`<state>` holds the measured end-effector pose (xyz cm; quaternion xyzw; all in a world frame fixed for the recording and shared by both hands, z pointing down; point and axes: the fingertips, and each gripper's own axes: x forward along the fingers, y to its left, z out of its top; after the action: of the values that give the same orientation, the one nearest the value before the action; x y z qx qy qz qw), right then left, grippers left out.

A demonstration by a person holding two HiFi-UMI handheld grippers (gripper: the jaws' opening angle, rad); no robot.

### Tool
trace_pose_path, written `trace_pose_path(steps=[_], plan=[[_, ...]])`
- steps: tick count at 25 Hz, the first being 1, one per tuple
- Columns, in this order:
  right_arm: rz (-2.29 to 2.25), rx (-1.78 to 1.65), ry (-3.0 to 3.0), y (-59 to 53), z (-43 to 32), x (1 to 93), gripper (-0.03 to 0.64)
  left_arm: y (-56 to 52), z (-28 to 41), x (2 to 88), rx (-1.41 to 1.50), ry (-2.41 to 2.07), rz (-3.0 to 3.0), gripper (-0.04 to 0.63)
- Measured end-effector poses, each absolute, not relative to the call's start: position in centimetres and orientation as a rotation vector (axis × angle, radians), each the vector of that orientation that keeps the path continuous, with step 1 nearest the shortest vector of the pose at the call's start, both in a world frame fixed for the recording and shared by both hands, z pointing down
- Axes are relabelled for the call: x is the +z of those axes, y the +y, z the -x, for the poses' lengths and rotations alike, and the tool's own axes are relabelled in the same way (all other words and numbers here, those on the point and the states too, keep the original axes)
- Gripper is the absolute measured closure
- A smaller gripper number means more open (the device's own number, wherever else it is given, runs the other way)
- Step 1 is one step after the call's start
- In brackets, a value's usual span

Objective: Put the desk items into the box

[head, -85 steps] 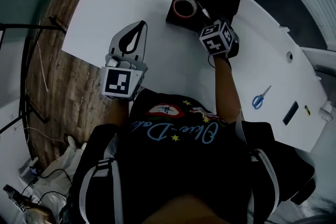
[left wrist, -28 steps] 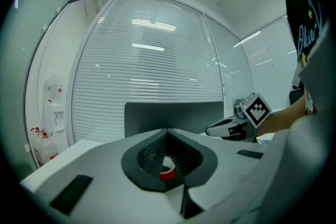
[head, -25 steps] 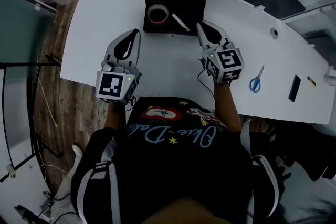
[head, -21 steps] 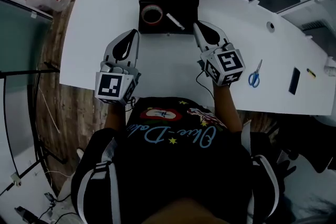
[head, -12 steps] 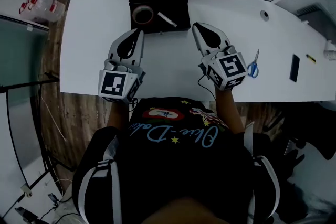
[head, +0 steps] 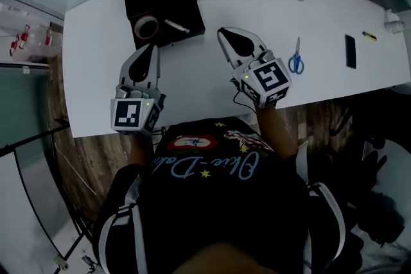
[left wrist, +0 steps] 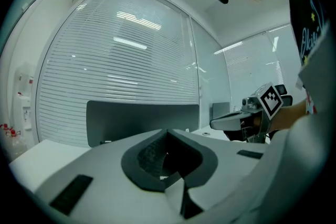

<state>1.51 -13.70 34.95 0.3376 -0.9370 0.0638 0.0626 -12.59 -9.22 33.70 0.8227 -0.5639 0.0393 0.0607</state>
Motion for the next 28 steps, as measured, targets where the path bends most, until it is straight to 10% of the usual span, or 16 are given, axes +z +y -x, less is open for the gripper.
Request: trace_pose_path(steps=[28], plan=[[-1.582, 0.285, -2.541, -10.0, -22.2, 37.1, 0.623, -11.4, -4.7, 34.2, 0.137, -1.266, -2.768, 0.598]])
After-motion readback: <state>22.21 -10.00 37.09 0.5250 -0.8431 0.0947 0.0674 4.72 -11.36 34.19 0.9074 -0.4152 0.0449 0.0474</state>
